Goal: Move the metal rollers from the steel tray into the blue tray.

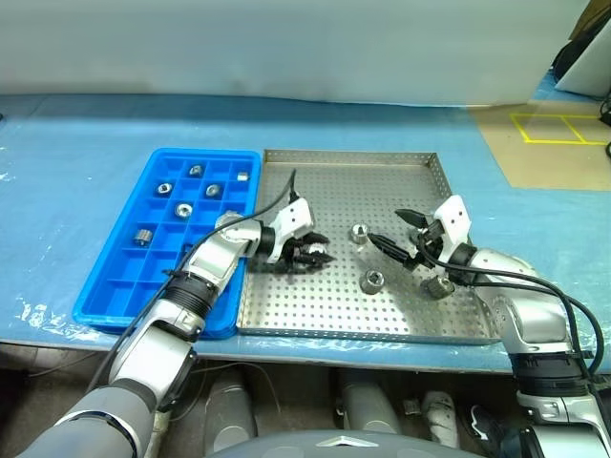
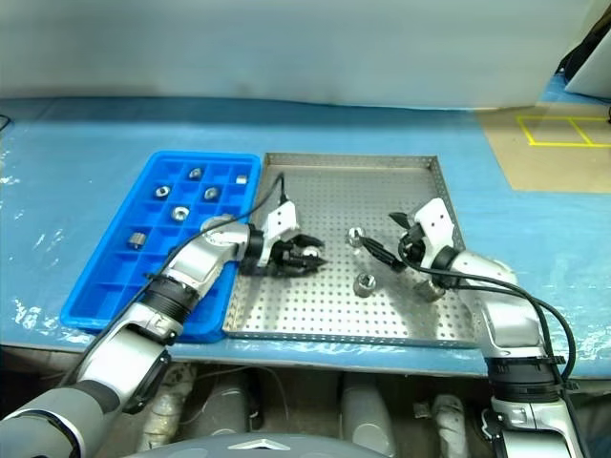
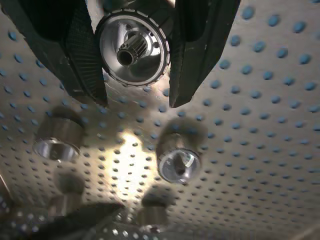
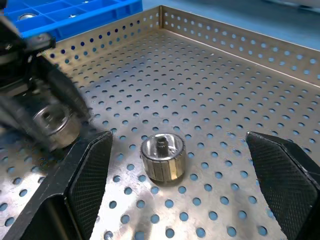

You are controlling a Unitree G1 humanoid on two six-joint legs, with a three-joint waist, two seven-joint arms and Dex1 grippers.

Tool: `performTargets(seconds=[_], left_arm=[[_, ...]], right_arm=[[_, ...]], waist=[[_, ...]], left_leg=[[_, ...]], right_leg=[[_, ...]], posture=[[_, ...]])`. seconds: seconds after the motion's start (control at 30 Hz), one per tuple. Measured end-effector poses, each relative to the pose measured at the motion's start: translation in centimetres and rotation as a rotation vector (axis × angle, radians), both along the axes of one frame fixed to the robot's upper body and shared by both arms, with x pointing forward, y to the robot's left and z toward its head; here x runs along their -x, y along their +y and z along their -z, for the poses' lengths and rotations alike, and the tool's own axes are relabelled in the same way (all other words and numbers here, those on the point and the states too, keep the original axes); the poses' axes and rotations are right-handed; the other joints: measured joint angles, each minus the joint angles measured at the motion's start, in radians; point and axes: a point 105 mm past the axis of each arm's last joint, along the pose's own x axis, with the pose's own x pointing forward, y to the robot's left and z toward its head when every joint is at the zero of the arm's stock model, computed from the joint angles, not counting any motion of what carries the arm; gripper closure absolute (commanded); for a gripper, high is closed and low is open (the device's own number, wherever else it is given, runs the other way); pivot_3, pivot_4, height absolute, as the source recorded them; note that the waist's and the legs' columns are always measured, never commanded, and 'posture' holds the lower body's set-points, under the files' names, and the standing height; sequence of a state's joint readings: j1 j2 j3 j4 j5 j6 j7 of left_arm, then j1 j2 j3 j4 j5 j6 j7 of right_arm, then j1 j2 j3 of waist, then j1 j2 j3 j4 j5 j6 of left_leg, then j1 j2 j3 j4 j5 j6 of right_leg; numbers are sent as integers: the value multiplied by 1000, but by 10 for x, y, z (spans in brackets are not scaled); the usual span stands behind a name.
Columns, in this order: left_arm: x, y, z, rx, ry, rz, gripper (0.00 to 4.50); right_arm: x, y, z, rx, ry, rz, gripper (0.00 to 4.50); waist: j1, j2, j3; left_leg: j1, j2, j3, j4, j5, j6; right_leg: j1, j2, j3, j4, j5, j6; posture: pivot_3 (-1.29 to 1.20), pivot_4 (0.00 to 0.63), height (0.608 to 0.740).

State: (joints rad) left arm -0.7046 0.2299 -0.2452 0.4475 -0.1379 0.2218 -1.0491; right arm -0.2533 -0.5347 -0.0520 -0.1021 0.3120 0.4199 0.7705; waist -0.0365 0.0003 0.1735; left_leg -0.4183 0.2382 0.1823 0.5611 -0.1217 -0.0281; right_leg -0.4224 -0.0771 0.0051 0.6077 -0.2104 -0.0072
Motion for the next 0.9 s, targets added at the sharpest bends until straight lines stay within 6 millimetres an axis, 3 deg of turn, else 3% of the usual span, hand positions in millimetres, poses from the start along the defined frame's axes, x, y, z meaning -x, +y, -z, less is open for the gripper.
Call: performTargets(seconds=[0.17,0.27,0.47,0.7,0.9], left_arm=[[-21,9,-43,266,-45,-252,2917],[-30,21,-57,379,-57,-413,2917],[-41,75,-68,421,-168,-802,2917],[-17,133,-84,467,-285,-1096,2917],[32,188,-69,386,-344,-1403,2917]], right_arm=[[-14,19,-11,-18,-14,-83,0],[-22,34,-22,-51,-41,-137,0],[-35,70,-20,-106,-20,-273,0],[-51,110,-30,-130,-35,-418,0],[-54,147,-29,-145,-16,-552,0]], waist=[[6,0,0],[13,0,0],[39,0,0],[99,0,0],[156,0,0]], left_leg=[[0,0,0,0,0,0],[0,1,0,0,0,0],[-2,1,-2,-1,0,0],[-5,2,-3,-1,0,-1],[-13,3,-8,-1,0,-1]], right_leg=[[0,0,0,0,0,0],[0,0,-1,0,0,0],[0,-1,-4,0,0,0],[-2,-2,-5,0,0,0],[-4,-3,-8,-1,-1,-1]], posture=[[-287,150,740],[-240,150,740],[-19,150,740],[219,150,740],[394,150,740]])
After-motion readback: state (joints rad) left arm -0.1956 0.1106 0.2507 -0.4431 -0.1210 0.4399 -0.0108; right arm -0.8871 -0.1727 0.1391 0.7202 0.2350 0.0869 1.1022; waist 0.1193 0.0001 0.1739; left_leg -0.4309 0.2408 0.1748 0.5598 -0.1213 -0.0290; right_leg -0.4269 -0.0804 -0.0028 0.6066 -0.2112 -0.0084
